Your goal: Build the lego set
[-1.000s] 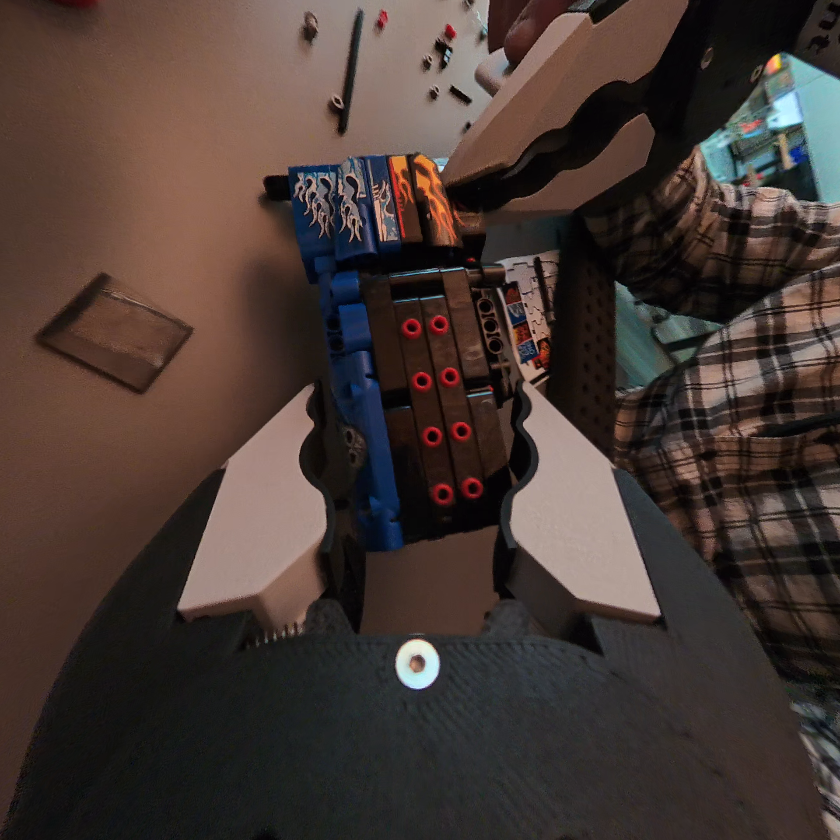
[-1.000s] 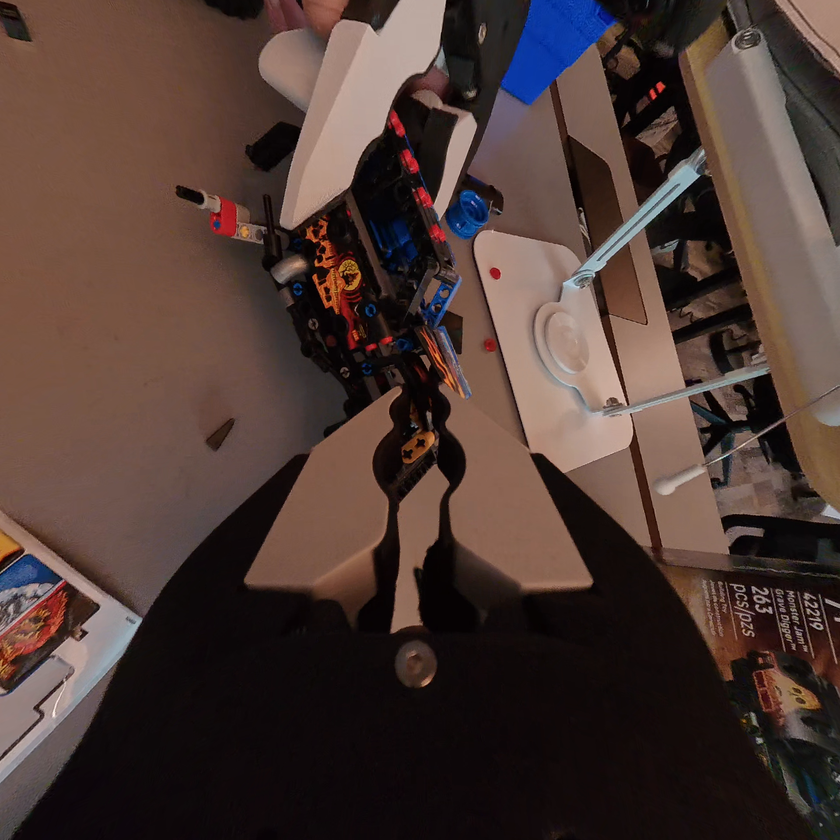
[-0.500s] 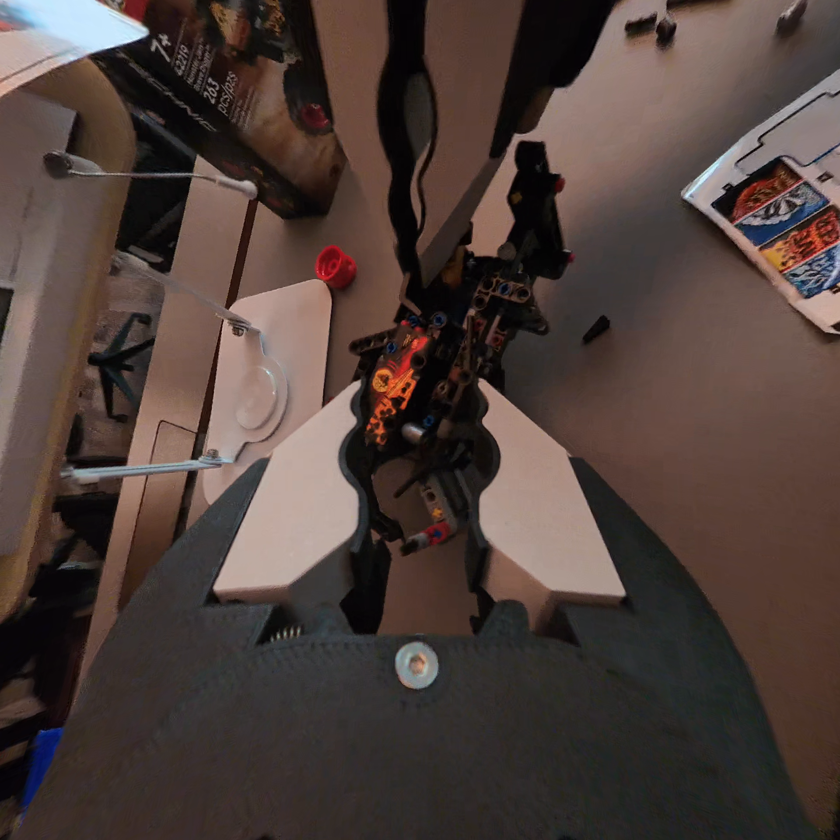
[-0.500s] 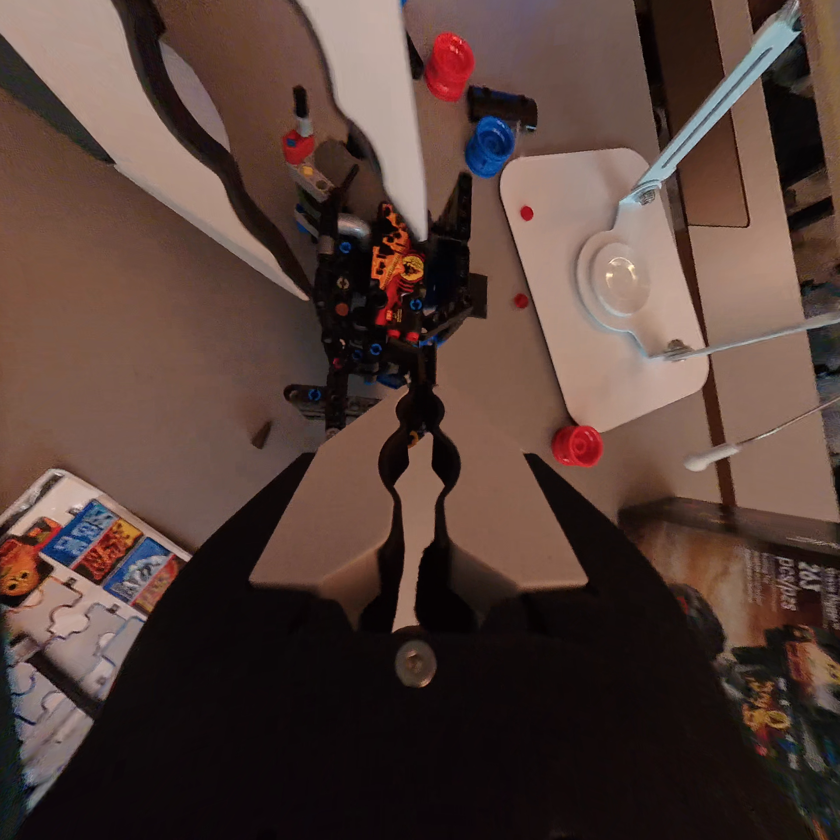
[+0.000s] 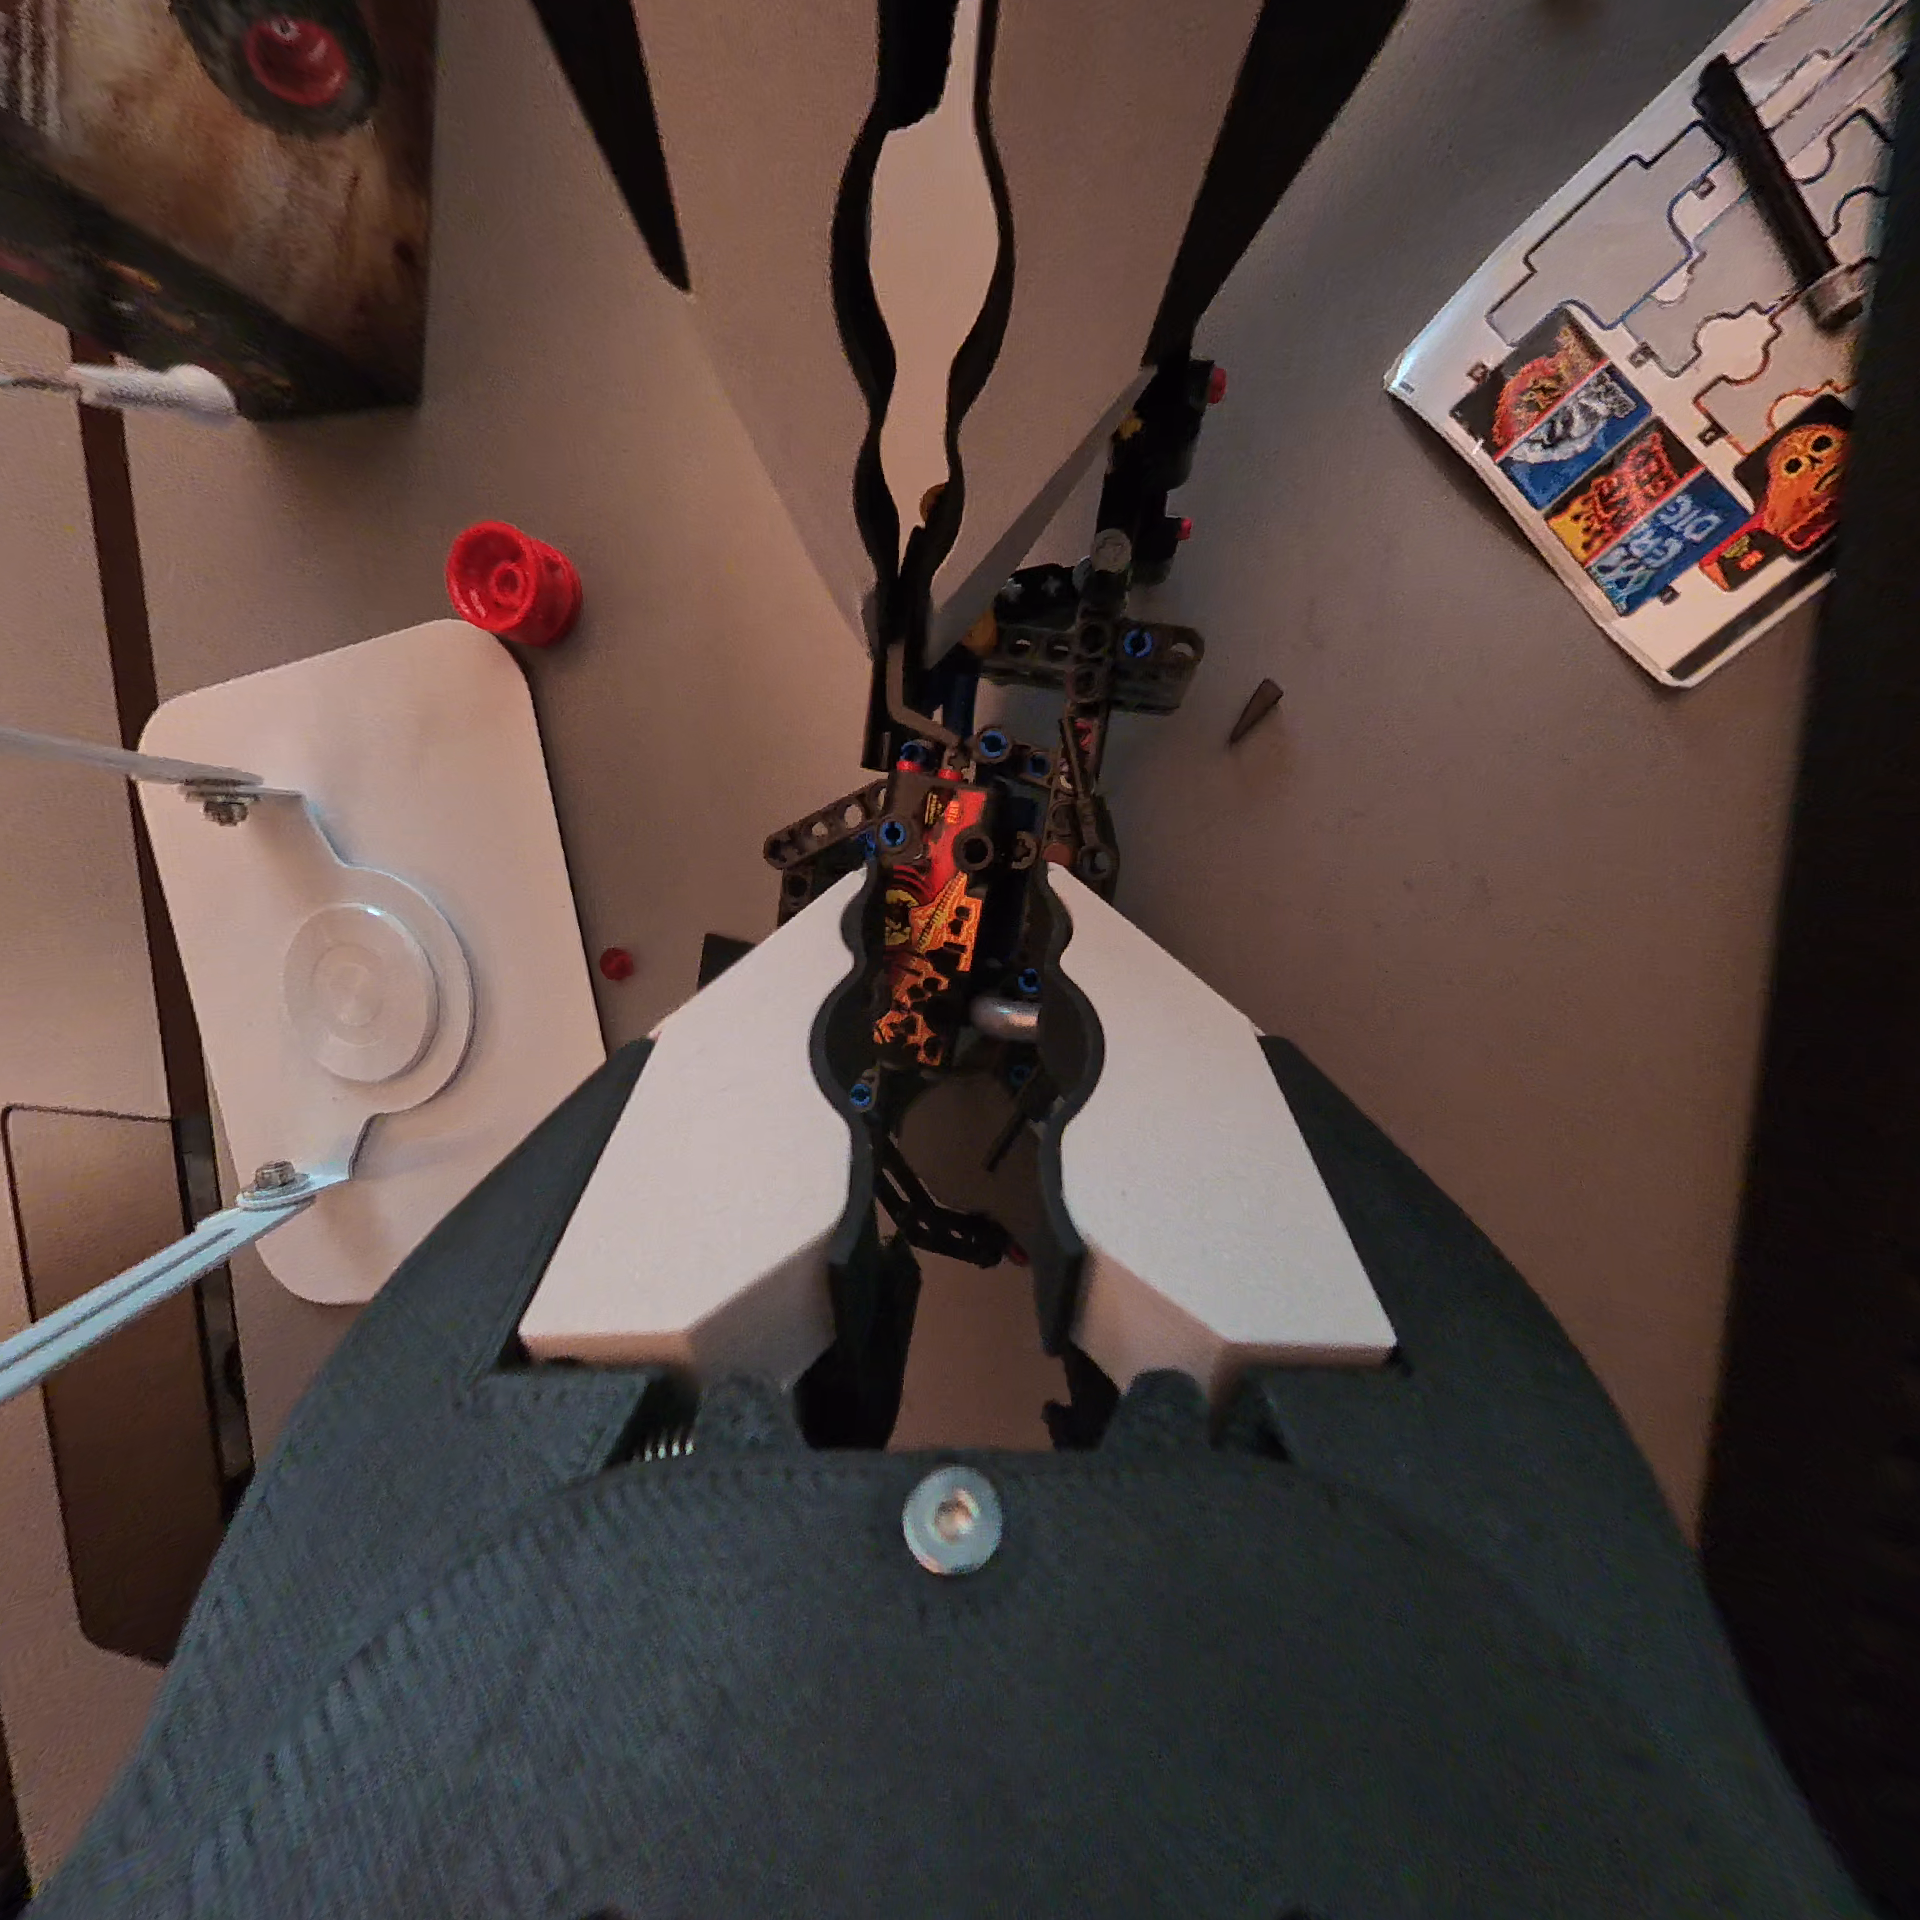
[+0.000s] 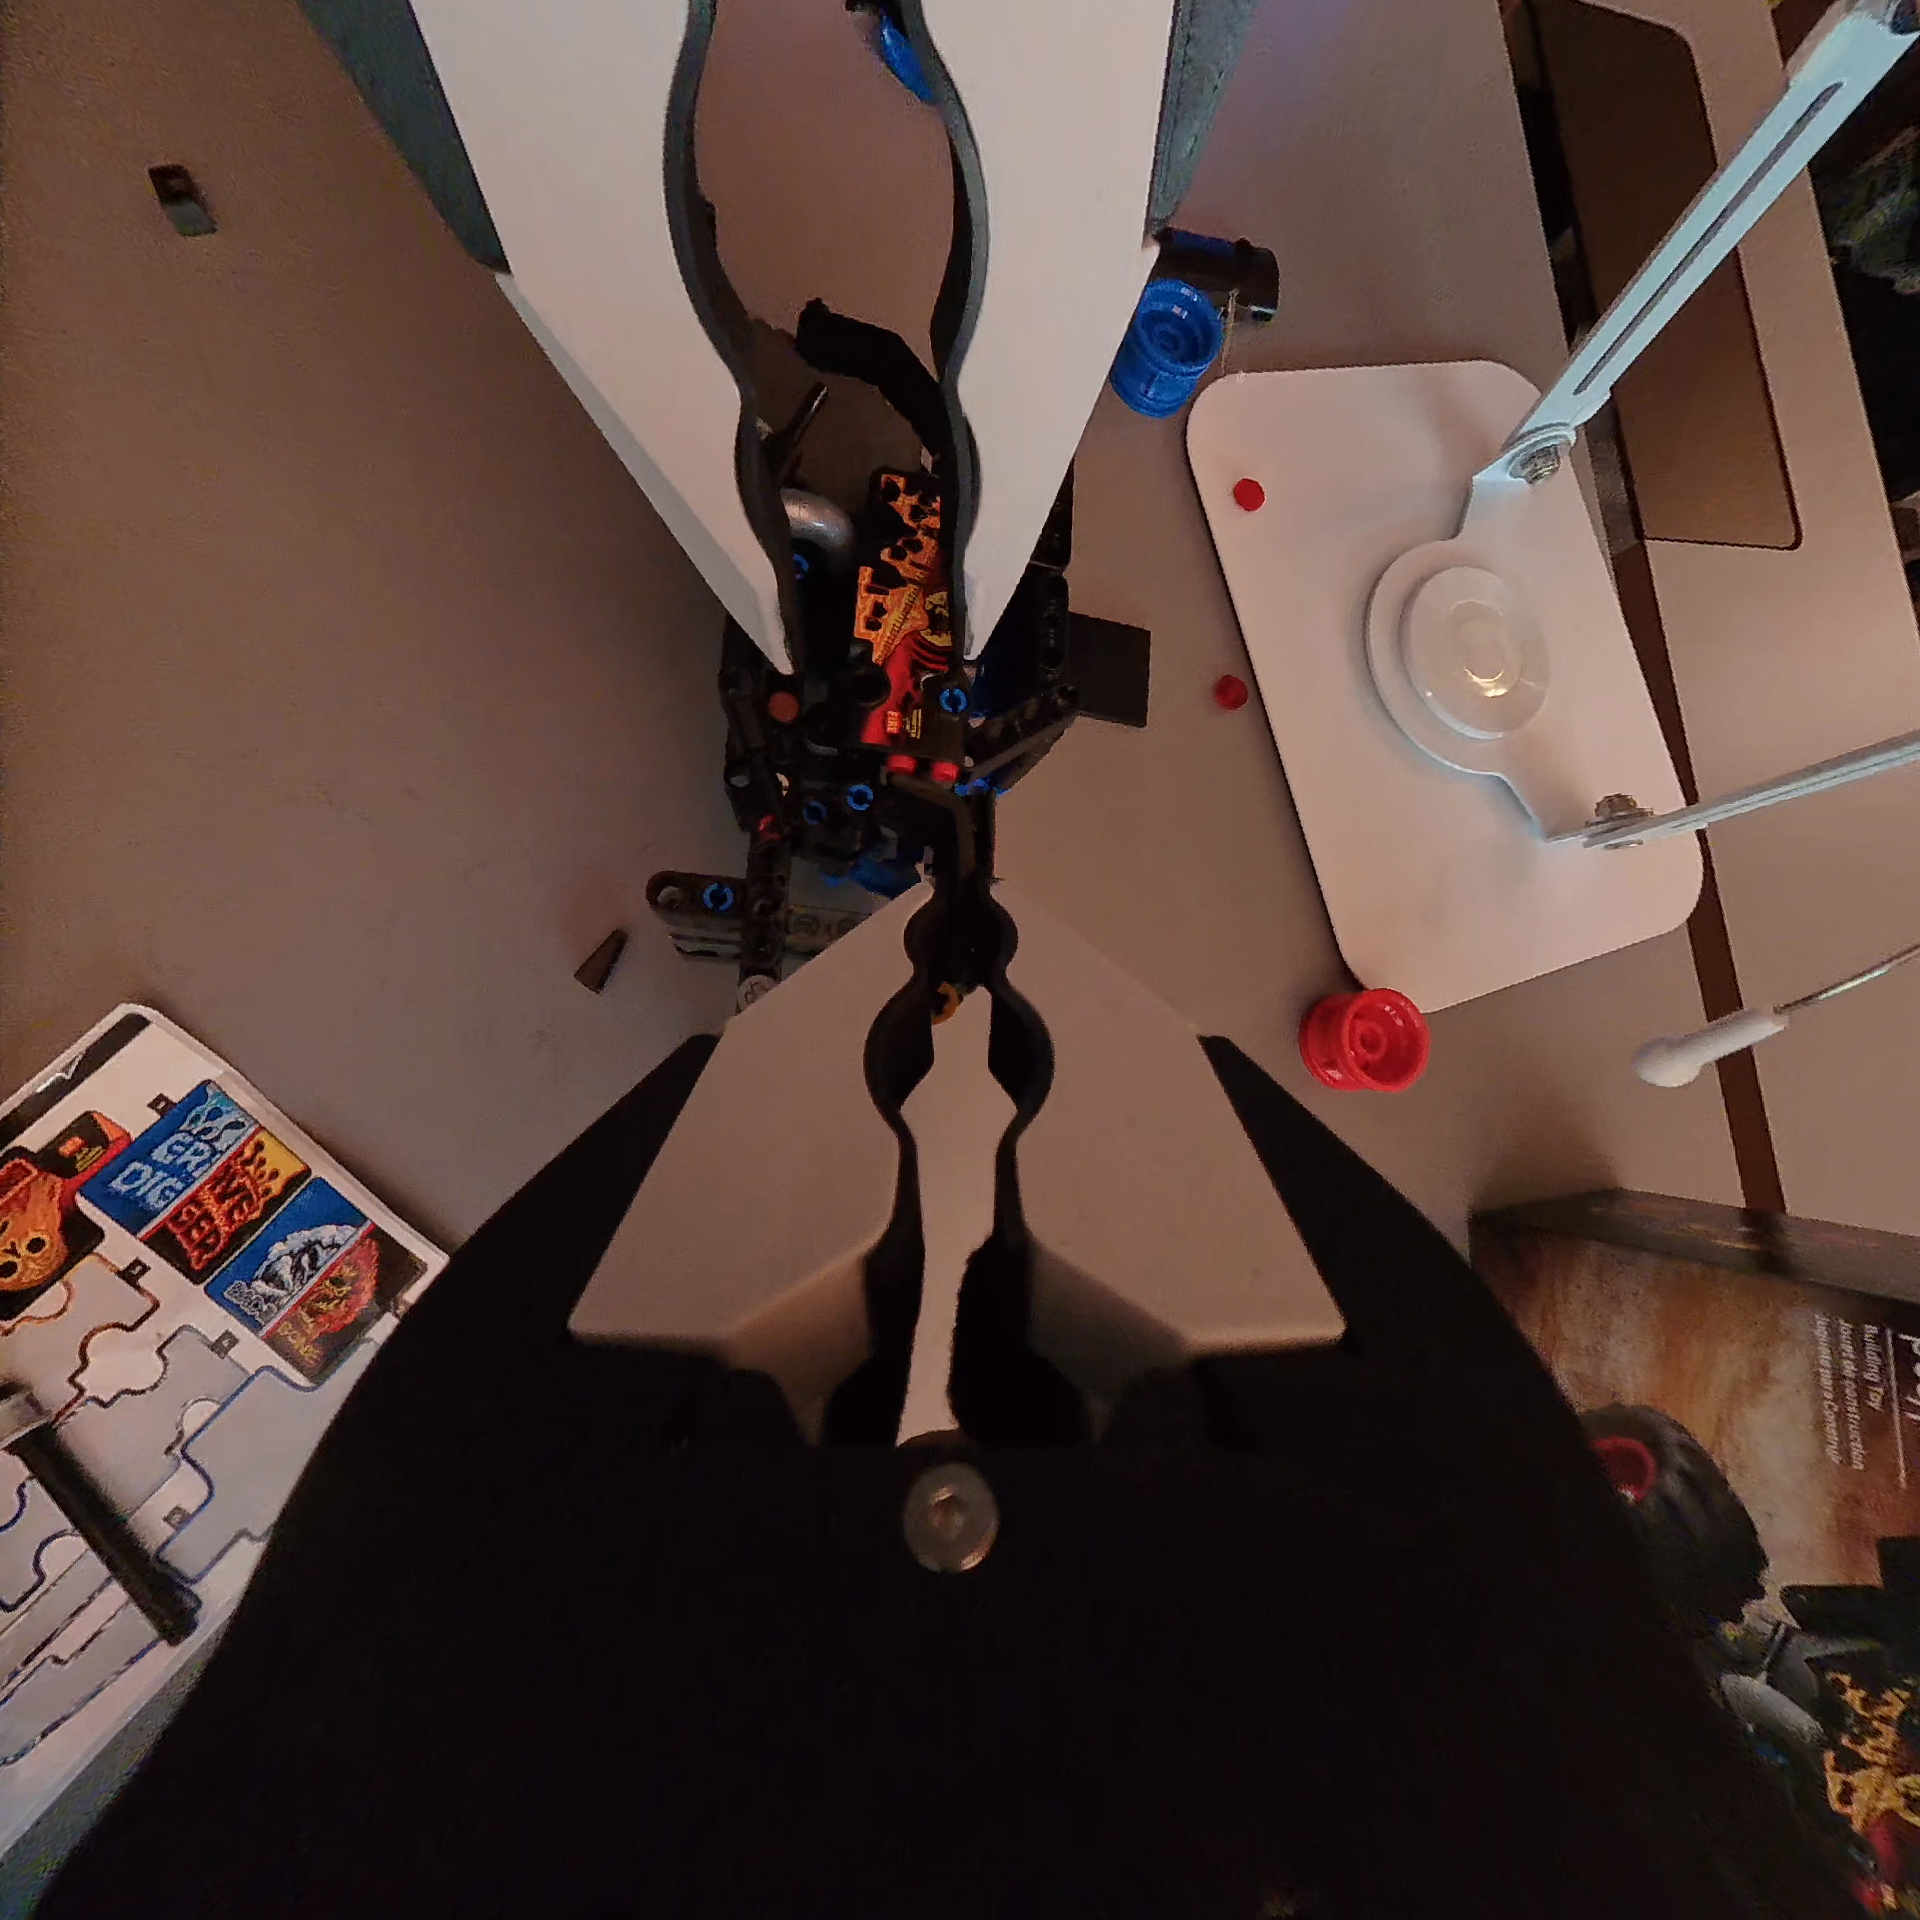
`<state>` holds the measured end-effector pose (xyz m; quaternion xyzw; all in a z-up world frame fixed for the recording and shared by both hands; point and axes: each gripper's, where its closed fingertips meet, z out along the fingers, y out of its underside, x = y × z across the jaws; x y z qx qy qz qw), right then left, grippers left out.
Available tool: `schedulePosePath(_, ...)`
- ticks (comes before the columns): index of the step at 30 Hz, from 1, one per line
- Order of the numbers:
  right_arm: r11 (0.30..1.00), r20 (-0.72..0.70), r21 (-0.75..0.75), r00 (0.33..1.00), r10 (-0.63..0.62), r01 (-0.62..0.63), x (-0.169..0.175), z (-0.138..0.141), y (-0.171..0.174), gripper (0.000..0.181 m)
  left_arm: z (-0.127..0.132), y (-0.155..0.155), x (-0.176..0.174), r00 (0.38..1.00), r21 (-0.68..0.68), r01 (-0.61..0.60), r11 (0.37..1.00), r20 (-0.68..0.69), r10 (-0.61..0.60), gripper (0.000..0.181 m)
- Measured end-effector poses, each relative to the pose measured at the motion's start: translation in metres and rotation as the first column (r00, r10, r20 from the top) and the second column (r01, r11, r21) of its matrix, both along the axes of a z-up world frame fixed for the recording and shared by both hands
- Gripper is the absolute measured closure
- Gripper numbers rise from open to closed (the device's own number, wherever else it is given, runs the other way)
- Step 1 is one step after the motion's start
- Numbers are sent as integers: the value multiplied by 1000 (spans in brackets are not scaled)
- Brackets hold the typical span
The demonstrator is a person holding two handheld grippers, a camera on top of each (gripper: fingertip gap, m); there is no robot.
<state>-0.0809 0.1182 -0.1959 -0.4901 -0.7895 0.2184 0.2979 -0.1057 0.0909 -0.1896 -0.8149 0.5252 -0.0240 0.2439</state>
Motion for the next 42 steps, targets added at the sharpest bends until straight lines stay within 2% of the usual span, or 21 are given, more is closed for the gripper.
schedulePosePath(2, 1000, -10, -18, 1000, 9, -9, 1, -1, 0, 181, 1, 5, -2, 1000, 17, 10, 1000, -8, -10, 149)
schedulePosePath(3, 999, -13, -35, 1000, 15, -15, 1, -1, -1, 181, 1, 6, -4, 1000, 19, 11, 1000, -21, -10, 151)
schedulePosePath(5, 999, -24, -46, 999, 22, -23, 0, -1, -2, 181, -2, 8, -11, 995, 47, 36, 998, -95, -32, 147)
schedulePosePath(7, 998, -27, -49, 999, 28, -29, -1, -1, -3, 181, -3, 4, -1, 993, 41, 90, 995, -74, -87, 155)
schedulePosePath(16, 997, -31, -73, 999, 27, -29, -3, -6, -3, 181, -11, 5, 0, 996, -79, 88, 993, 5, -87, 159)
schedulePosePath(19, 995, -48, -90, 998, 47, -52, -4, -5, -7, 181, -12, 6, -2, 995, -113, 98, 989, 12, -97, 144)
schedulePosePath(21, 994, -45, -93, 998, 52, -56, -5, -6, -9, 181, -16, 0, 4, 991, -179, 133, 975, 41, -127, 151)
schedulePosePath(22, 994, -36, -99, 998, 45, -48, -5, -7, -8, 181, -19, 0, 4, 991, -203, 132, 970, 41, -127, 149)
schedulePosePath(24, 993, -35, -111, 999, 40, -44, -5, -8, -8, 181, -19, 2, 4, 989, -213, 148, 966, 31, -145, 155)
schedulePosePath(29, 991, -32, -127, 999, 41, -45, -2, -9, -7, 181, -18, 2, 7, 987, -158, 150, 976, 79, -139, 157)
schedulePosePath(42, 976, -46, -208, 997, 62, -70, 0, -8, -15, 181, -10, -5, 12, 938, 41, -31, 999, 345, 15, 159)
